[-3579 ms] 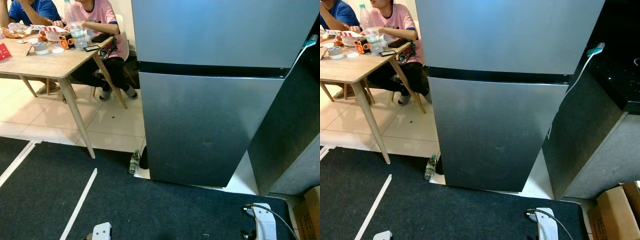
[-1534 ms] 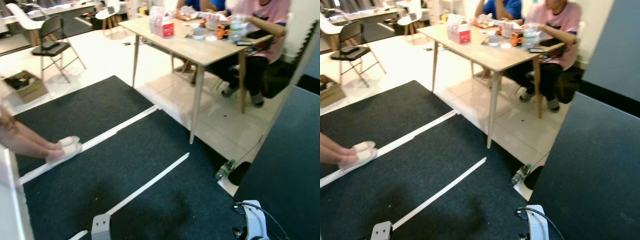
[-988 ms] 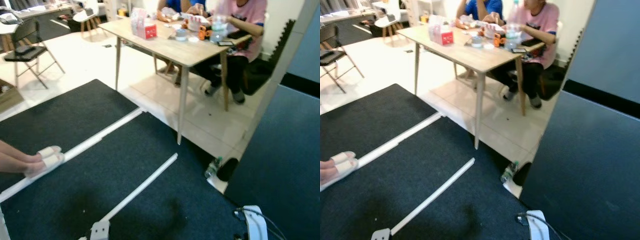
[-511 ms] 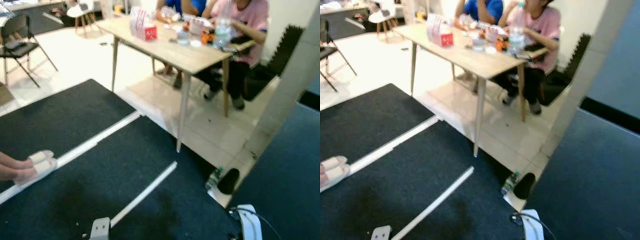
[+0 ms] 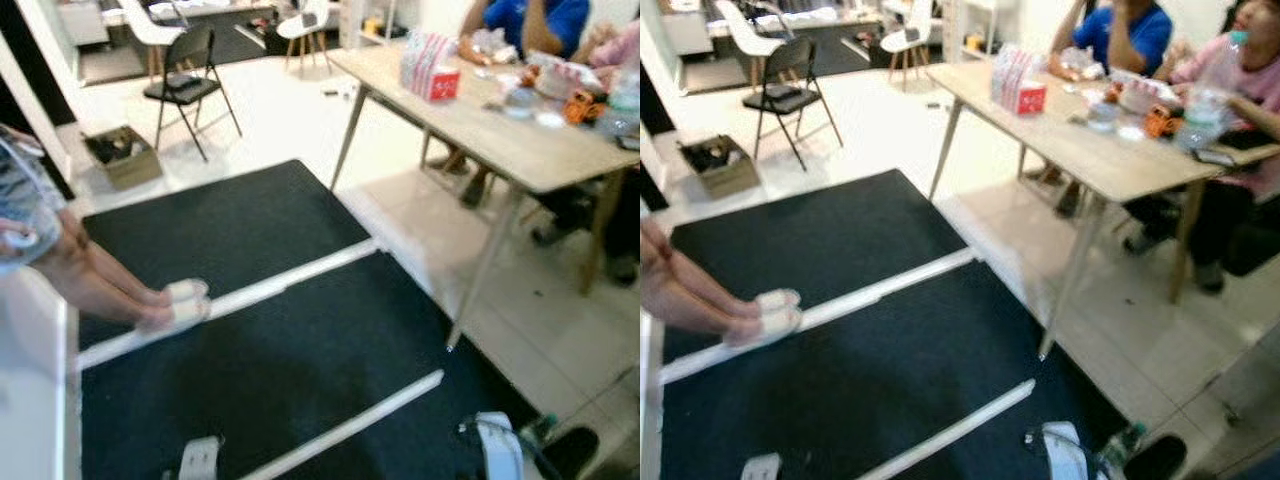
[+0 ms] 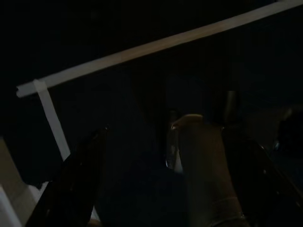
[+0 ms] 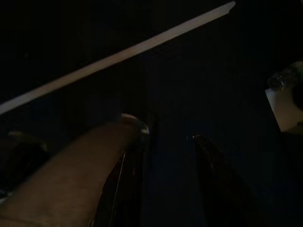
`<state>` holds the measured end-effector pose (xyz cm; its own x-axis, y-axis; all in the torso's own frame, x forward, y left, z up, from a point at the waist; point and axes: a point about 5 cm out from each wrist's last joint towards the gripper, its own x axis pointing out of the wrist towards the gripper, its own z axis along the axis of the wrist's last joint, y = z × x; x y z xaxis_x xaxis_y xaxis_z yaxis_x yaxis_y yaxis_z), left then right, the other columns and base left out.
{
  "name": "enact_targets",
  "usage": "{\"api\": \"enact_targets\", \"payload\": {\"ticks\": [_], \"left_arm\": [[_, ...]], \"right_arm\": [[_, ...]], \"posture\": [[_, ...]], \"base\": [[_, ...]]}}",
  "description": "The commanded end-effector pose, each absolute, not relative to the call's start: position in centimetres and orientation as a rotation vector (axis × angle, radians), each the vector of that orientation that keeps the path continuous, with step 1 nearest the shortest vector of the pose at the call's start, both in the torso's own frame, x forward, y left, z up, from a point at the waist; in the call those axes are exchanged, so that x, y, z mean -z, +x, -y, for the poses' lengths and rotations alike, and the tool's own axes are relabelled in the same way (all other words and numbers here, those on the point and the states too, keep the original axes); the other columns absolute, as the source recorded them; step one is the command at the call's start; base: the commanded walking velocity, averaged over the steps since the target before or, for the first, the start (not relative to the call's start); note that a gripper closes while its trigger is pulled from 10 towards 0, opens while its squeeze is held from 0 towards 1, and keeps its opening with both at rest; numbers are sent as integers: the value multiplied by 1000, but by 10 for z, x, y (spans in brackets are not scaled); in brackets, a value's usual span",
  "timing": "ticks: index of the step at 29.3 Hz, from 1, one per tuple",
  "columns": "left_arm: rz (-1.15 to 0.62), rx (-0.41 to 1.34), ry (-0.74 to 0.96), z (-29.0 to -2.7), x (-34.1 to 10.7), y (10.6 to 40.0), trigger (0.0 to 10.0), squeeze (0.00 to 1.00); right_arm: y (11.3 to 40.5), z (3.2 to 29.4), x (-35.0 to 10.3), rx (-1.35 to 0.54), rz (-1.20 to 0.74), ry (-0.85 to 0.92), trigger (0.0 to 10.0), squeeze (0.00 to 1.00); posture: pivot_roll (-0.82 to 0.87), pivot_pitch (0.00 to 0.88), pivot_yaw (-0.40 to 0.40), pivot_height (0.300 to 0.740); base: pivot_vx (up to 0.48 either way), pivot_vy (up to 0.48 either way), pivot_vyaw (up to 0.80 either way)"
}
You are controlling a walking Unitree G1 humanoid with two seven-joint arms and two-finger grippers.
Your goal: Restocking fridge
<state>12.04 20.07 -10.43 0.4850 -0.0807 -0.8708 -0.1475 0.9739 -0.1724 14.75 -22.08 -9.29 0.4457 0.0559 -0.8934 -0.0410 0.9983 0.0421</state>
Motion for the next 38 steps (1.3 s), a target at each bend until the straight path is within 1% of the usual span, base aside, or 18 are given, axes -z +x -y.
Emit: {"api": "enact_targets", "payload": {"ticks": [1,8,15,38], "left_arm": [[-1072,-34,-231,-200,105,120,10000,0],[-1074,-34,-229,-200,105,119,10000,0],[-1073,-34,-225,-201,105,119,10000,0],[-1072,-25,-222,-200,105,119,10000,0]], "right_arm": [[149,223,92,-44,-1100,17,10000,0],[146,223,93,-30,-1117,16,10000,0],[143,223,95,-28,-1136,10,10000,0],[143,225,94,-35,-1133,11,10000,0]], "posture": [[-32,0,25,740],[-31,0,30,740],[-31,0,30,740],[-25,0,16,740]], "base": [[345,0,0],[346,0,0],[348,0,-714],[345,0,0]]}}
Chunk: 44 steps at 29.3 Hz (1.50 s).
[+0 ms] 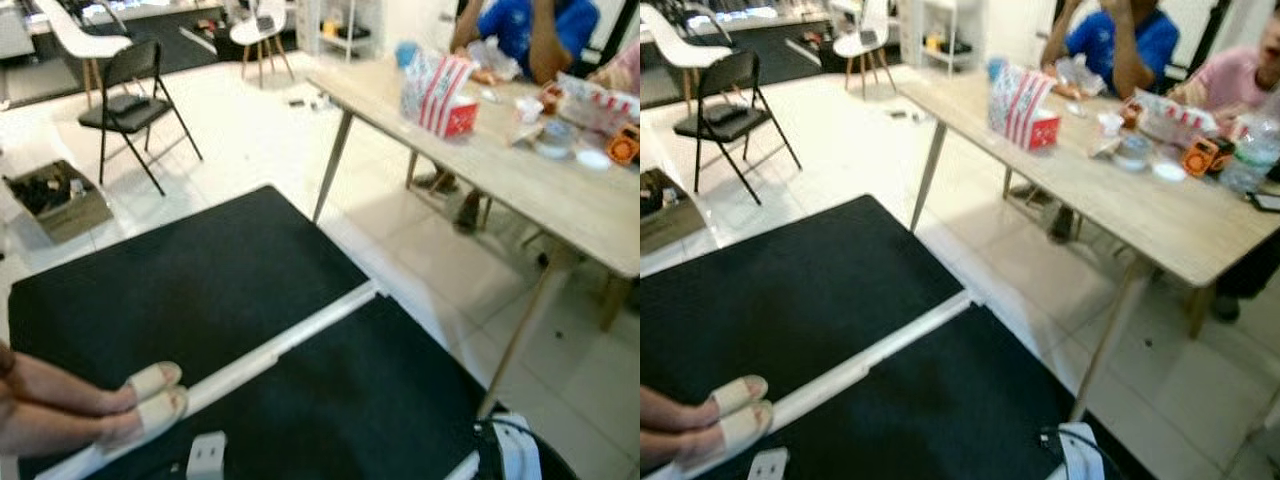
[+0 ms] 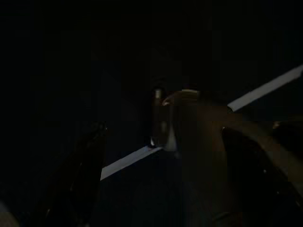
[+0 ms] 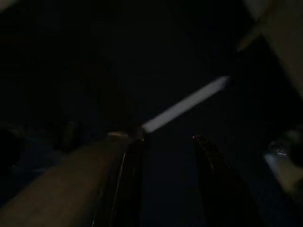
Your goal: Restocking fridge
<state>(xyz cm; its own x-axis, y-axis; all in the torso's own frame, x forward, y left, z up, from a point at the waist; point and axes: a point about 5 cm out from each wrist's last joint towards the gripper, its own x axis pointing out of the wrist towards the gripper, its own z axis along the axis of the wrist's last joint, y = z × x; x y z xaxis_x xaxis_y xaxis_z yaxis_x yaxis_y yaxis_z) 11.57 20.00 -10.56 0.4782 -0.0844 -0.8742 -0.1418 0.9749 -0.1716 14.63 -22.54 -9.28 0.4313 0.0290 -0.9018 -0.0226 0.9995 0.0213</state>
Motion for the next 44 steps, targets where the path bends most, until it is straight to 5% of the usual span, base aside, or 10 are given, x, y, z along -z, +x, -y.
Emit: {"api": "enact_targets", "payload": {"ticks": [1,27,44], "left_arm": [[-1072,-24,-218,-201,105,119,10000,0],[-1071,-24,-220,-200,104,120,10000,0],[-1069,-27,-216,-202,104,121,10000,0]], "right_arm": [[144,225,94,-37,-1132,10,10000,0],[144,222,94,-53,-1143,-10,10000,0],[143,221,95,-48,-1149,-2,10000,0]], "posture": [[-25,0,16,740],[-22,0,24,740],[-22,0,27,740]], "base": [[345,0,0],[346,0,-332],[345,0,-771]]}}
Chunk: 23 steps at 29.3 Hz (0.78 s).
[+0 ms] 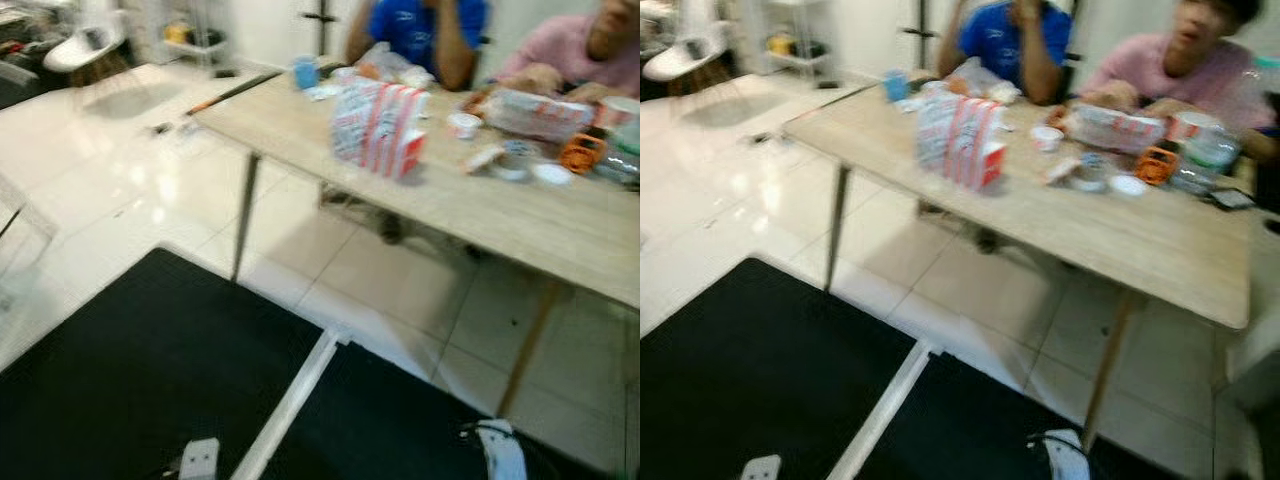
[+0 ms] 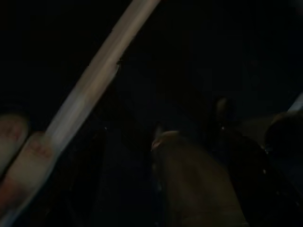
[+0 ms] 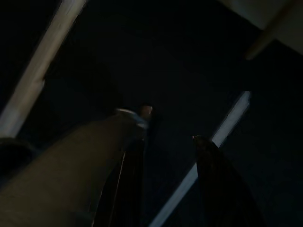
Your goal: Restocking fridge
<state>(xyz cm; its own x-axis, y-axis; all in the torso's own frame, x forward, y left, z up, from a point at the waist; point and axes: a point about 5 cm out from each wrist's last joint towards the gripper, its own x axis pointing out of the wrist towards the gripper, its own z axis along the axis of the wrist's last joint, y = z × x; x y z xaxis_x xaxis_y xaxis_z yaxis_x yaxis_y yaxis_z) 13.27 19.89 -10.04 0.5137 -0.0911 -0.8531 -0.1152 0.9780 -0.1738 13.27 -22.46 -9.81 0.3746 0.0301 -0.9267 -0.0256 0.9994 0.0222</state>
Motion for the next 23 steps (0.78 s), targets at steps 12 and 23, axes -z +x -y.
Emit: {"api": "enact_targets", "payload": {"ticks": [12,23], "left_arm": [[-1070,-28,-215,-202,104,121,10000,0],[-1075,-31,-204,-203,104,120,10000,0]], "right_arm": [[146,221,94,-40,-1137,-6,10000,0],[145,221,95,-45,-1140,-25,10000,0]], "posture": [[-21,0,28,740],[-18,0,24,740]], "base": [[340,0,-64],[324,0,0]]}}
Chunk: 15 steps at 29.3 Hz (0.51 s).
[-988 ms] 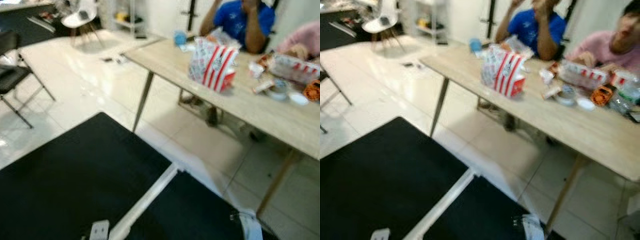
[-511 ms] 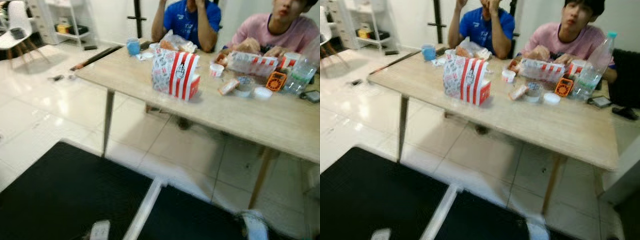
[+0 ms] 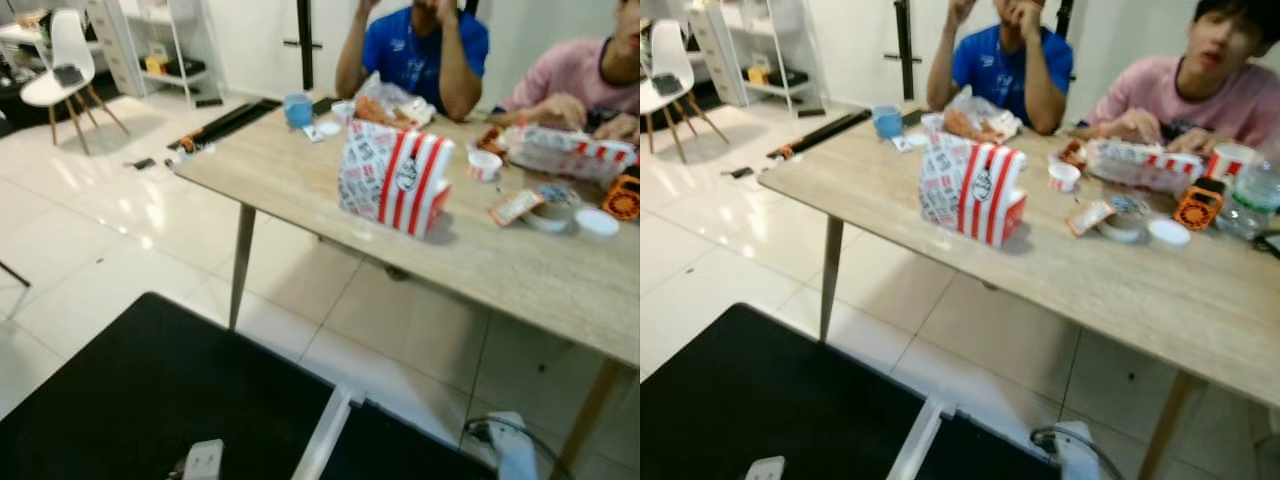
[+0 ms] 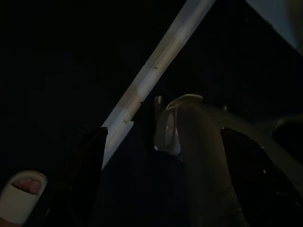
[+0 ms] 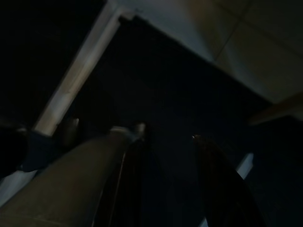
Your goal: Restocking fridge
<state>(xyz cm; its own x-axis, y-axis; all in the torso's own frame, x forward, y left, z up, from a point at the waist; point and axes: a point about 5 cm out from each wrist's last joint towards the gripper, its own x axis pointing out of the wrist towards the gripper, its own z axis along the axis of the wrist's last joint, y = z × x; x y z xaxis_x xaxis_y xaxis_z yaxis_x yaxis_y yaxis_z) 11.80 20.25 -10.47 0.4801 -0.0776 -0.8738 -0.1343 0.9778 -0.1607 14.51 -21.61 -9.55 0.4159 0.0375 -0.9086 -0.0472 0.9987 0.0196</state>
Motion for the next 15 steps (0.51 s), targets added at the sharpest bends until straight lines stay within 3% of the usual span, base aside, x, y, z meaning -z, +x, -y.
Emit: {"api": "enact_targets", "payload": {"ticks": [1,10,15], "left_arm": [[-1075,-31,-204,-203,104,120,10000,0],[-1077,-27,-188,-205,104,120,10000,0],[-1081,-13,-199,-203,104,119,10000,0]], "right_arm": [[145,221,95,-45,-1140,-25,10000,0],[146,220,94,-48,-1137,-29,10000,0],[146,218,95,-50,-1136,-21,10000,0]], "posture": [[-18,0,24,740],[-18,0,27,740],[-19,0,28,740]], "base": [[292,0,0],[32,0,0],[0,-400,0]]}}
